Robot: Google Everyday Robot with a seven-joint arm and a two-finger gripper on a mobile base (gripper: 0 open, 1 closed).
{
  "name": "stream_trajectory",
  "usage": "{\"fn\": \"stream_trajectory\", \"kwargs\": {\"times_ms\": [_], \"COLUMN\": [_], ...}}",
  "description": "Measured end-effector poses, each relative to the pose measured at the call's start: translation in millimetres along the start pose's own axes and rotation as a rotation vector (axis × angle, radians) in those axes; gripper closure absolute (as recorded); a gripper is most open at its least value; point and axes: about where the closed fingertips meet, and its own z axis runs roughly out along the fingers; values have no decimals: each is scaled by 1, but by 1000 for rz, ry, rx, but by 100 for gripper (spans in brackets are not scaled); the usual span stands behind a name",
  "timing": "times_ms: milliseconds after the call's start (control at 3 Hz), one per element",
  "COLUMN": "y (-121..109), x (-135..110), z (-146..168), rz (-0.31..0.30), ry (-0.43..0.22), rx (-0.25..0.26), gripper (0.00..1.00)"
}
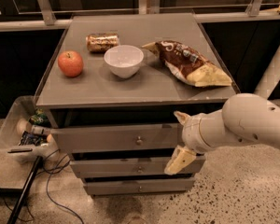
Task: Open top drawer
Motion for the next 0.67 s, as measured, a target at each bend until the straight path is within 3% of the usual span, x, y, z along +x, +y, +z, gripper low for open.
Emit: {"fn": "stream_trajectory", "kwargs": {"times_ms": [667], "y": [-20], "x": [23], "z": [19], "rz": [57], "ry": [-71], "rx": [8], "gripper": [0]}}
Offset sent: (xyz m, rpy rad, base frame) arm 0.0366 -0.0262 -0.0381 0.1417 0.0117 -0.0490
